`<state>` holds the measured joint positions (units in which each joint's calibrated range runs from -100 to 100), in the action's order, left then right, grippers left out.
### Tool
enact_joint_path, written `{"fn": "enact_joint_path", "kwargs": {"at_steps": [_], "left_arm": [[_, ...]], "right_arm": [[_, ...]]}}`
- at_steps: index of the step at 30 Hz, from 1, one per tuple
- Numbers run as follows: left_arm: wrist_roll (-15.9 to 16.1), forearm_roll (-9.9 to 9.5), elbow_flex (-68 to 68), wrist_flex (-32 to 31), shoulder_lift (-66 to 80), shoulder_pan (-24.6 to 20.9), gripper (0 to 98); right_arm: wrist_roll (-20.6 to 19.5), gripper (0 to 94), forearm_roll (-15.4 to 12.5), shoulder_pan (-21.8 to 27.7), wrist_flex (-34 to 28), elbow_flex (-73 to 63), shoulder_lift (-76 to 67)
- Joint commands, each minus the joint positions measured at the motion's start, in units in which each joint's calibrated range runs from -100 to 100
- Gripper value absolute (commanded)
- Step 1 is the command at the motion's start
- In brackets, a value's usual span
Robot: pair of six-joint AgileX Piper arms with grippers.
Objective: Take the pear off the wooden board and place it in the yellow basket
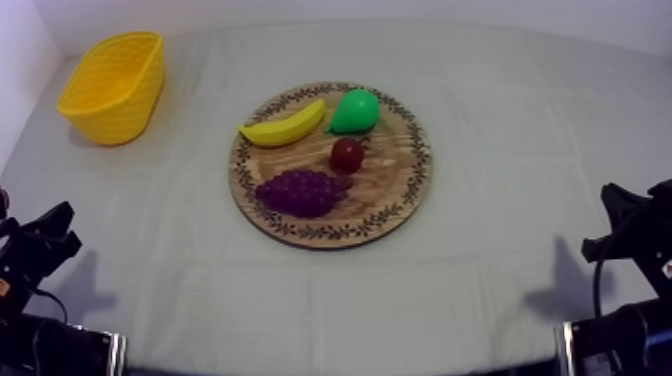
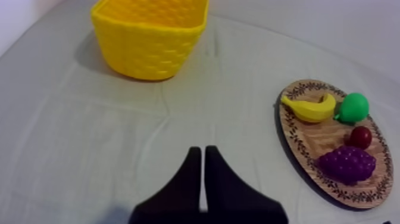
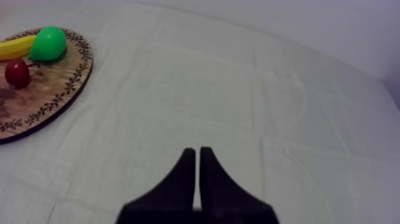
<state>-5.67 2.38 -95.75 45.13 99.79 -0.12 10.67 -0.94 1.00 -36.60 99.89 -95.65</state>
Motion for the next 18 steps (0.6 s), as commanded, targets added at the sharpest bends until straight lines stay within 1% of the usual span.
{"fn": "enact_joint_path", "kwargs": {"at_steps": [1,12,14,16,18], "left_arm": [[0.0,-0.06,0.0,0.0,0.0,0.2,0.1],[0.0,-0.06,0.0,0.0,0.0,0.2,0.1],[-0.7,-0.52,0.0,0.0,0.0,0.2,0.0],[-0.2,-0.48,0.0,0.1,0.0,0.5,0.0],[0.9,0.01,0.1,0.1,0.0,1.3,0.0]], "right_arm": [[0.1,0.4,0.0,0.0,0.0,0.0,0.0],[0.1,0.4,0.0,0.0,0.0,0.0,0.0],[0.0,0.4,0.0,0.0,0.0,0.0,0.0],[0.0,0.4,0.0,0.0,0.0,0.0,0.0],[0.0,0.4,0.0,0.0,0.0,0.0,0.0]]}}
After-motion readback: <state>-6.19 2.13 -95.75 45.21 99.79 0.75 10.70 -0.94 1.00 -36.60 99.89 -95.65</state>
